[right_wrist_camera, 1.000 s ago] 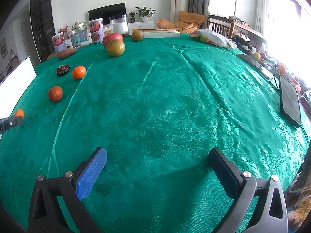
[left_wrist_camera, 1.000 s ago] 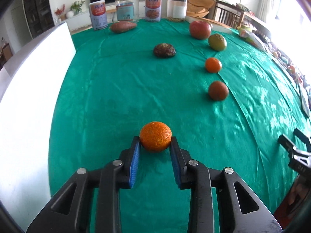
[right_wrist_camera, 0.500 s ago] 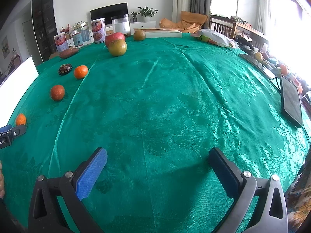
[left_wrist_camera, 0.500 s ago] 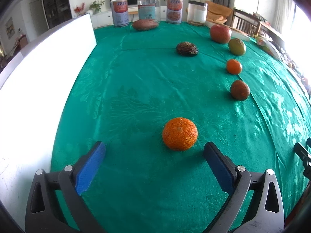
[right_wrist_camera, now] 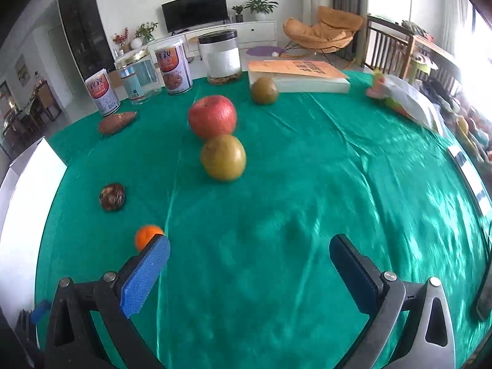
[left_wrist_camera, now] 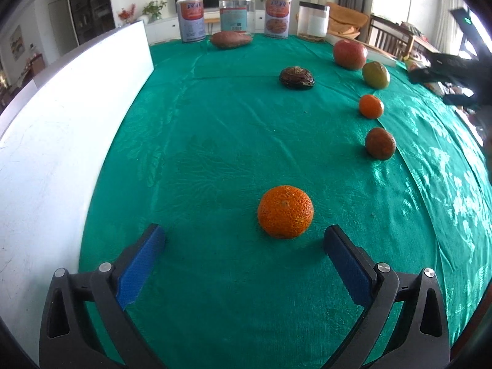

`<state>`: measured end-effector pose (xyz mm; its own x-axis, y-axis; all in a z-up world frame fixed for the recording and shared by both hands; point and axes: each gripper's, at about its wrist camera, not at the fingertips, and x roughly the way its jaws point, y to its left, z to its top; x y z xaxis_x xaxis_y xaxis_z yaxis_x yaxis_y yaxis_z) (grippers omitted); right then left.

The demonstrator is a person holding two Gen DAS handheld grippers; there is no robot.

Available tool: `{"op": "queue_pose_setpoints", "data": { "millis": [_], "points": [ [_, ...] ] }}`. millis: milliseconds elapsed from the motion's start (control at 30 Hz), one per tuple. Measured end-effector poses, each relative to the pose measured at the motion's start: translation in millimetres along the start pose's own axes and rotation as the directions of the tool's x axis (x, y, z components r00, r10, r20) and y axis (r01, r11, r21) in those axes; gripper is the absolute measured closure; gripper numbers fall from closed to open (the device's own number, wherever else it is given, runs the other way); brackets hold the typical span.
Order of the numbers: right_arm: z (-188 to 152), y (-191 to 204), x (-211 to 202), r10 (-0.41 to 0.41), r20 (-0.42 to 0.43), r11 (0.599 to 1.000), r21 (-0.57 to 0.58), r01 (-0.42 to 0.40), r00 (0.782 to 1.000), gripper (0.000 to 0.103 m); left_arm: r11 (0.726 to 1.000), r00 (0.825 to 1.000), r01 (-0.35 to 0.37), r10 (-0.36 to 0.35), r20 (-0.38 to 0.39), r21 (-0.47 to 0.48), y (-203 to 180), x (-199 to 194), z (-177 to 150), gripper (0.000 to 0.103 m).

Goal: Organize fruits

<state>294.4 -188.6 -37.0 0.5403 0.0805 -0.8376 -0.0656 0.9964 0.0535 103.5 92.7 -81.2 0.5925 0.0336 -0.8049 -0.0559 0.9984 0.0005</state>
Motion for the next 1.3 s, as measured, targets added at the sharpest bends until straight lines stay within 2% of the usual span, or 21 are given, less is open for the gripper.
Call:
{"op": "queue_pose_setpoints", "data": {
  "millis": [100,233,267,333,367,433,633,800,900,1000,1133,1233,1300],
  "points": [
    [33.4,12.4,40.1,0.006,-0.075,1.0,-0.004,-0.006,0.997,0.011,1.0,1.0,0.0,0.0,0.0,0.0,-0.1,-0.1,-0.1,0.001],
    [57.1,18.2,75.2,-0.007,-0.146,1.0,-0.001,0.007,0.989,0.012,1.0,1.0,0.0,0.0,0.0,0.0,-0.1,-0.1,-0.2,0.001],
    [59.4,17.9,79.5,-0.017,-0.15,1.0,-0.004,0.017,0.989,0.018,1.0,1.0,0.0,0.0,0.0,0.0,-0.1,-0.1,-0.2,0.001],
    [60.6,15.0,87.7,-0.029,-0.181,1.0,-0.001,0.029,0.983,0.038,1.0,1.0,0.0,0.0,0.0,0.0,-0.1,-0.1,-0.2,0.001],
    [60.0,12.3,88.4,-0.007,-0.187,1.0,0.017,0.011,0.982,0.052,1.0,1.0,-0.001,0.001,0.0,0.0,-0.1,-0.1,-0.3,0.001],
    [55.5,7.4,82.5,-0.004,-0.177,0.999,0.036,0.011,0.984,0.052,1.0,1.0,0.0,0.0,0.0,-0.001,-0.1,-0.1,-0.3,0.001],
    [17.7,-19.0,36.9,0.09,-0.108,0.991,0.105,-0.078,0.99,0.052,1.0,1.0,0.0,0.0,0.0,-0.001,-0.1,-0.2,-0.4,0.001],
    [-30.1,-44.0,-14.1,0.187,-0.135,0.981,0.083,-0.177,0.973,0.052,1.0,1.0,-0.001,0.001,0.001,-0.001,0.0,0.1,-0.2,0.001],
    [-61.3,-55.0,-45.1,0.212,-0.22,0.977,0.033,-0.21,0.952,0.052,1.0,1.0,0.0,0.0,0.001,-0.001,0.1,0.1,-0.3,0.001],
    [-87.9,-53.3,-67.3,0.17,-0.349,0.977,-0.065,-0.205,0.922,0.052,1.0,1.0,-0.001,0.001,0.001,-0.002,0.1,0.2,-0.3,0.001],
    [-112.6,-30.5,-77.7,0.013,-0.507,0.947,-0.27,-0.173,0.862,0.052,1.0,1.0,0.0,0.0,0.001,-0.001,0.2,0.2,-0.4,0.0],
    [-125.5,-5.5,-66.9,-0.107,-0.575,0.902,-0.399,-0.164,0.811,0.052,1.0,1.0,0.0,0.0,0.001,-0.001,0.1,0.2,-0.5,0.001],
    [-131.5,11.7,-53.8,-0.164,-0.596,0.876,-0.455,-0.162,0.786,0.052,1.0,1.0,0.0,0.0,0.001,-0.001,0.1,0.3,-0.5,0.0]
  ]
}}
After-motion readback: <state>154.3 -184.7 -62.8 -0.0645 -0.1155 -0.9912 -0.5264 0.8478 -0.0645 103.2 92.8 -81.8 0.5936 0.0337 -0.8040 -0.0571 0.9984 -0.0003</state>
